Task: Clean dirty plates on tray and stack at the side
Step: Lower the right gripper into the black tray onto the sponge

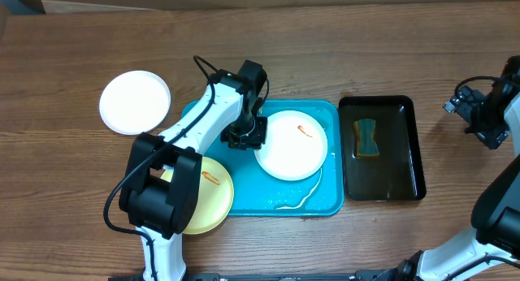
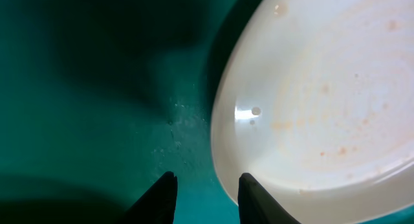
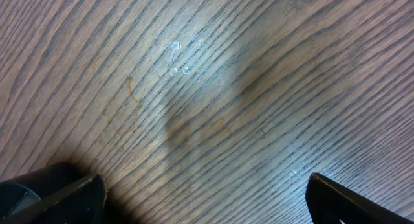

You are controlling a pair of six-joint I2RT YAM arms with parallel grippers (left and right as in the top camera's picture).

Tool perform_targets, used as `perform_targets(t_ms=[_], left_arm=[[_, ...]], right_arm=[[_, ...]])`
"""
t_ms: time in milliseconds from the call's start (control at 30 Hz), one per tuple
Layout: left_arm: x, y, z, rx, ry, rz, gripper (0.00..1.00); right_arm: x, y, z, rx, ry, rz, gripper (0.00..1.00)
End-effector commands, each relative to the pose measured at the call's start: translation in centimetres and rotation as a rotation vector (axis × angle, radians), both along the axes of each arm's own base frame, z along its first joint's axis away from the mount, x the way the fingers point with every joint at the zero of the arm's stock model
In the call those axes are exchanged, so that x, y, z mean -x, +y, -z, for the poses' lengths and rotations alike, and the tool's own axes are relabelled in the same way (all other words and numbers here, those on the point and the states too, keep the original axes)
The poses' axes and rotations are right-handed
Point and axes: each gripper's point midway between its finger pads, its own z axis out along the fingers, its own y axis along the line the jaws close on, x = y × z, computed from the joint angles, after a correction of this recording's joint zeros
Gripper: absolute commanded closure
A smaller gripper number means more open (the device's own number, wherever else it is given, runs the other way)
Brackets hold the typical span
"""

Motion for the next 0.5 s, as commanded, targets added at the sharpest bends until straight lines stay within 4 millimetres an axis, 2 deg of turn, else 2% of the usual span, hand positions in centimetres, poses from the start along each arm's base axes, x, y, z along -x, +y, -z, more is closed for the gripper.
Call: perform_targets(t_ms=[0, 200, 333, 467], left_arm=[[-0.3, 0.6, 0.9, -0.075, -0.023, -0.034, 0.67], [-1.3, -0.2, 0.9, -0.054, -0.065, -0.058, 0.69], [-1.3, -0.2, 0.9, -0.055, -0.065, -0.057, 0.66], [-1.2, -0.2, 1.2, -0.055, -0.065, -0.057, 0.70]], right_arm=[[0.0, -0.1, -0.2, 0.011, -0.005, 0.006, 0.00], [0.0, -0.1, -0.2, 0.011, -0.005, 0.006, 0.00], [0.0, -0.1, -0.2, 0.011, -0.005, 0.006, 0.00], [0.0, -0.1, -0.2, 0.011, -0.007, 0.006, 0.00]])
